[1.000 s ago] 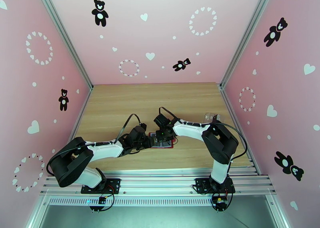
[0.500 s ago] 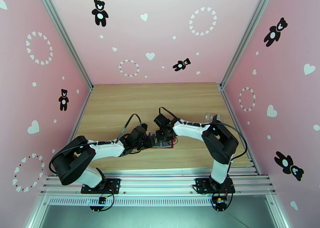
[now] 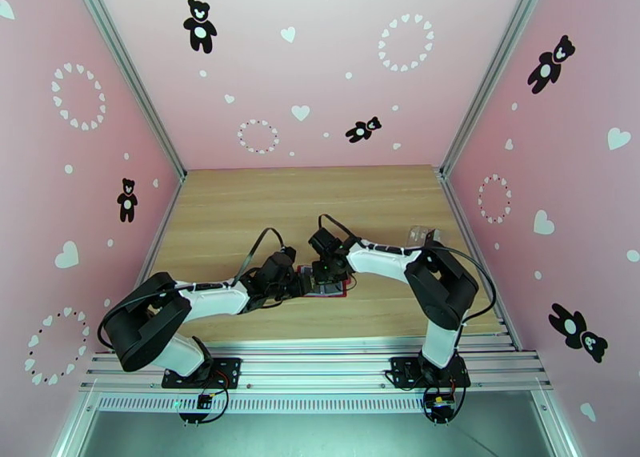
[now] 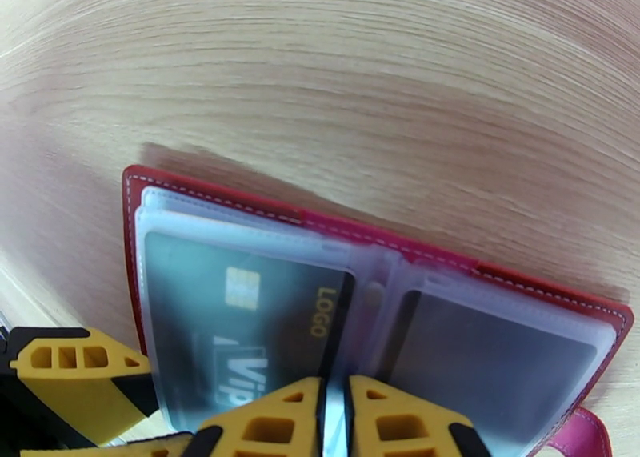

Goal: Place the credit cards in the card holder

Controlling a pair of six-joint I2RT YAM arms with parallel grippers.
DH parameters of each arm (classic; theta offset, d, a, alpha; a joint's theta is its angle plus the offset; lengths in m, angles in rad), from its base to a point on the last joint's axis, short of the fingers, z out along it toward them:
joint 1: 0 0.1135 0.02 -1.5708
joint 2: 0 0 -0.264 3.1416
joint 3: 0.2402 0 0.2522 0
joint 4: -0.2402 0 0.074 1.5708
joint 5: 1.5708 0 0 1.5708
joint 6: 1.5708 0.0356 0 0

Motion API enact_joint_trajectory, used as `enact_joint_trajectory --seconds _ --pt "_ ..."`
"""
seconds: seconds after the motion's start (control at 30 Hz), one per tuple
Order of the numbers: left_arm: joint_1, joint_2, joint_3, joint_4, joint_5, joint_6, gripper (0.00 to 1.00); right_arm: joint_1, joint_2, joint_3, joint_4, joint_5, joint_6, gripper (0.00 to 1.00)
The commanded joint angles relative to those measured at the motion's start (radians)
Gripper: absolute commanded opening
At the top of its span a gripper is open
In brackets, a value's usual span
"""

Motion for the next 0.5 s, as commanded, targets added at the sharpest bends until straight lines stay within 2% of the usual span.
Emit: enact_joint_trajectory --seconds 0.0,0.47 --pt "-0.015 -0.026 0.025 0.026 0.032 0.001 0.33 0.000 -0.057 -0.025 -0.002 -0.003 0.013 0.18" --pt "-0.038 -0.013 0.064 0.022 0.034 0.004 0.33 -0.011 -0.171 -0.041 -0.084 0.097 -0.002 0.21"
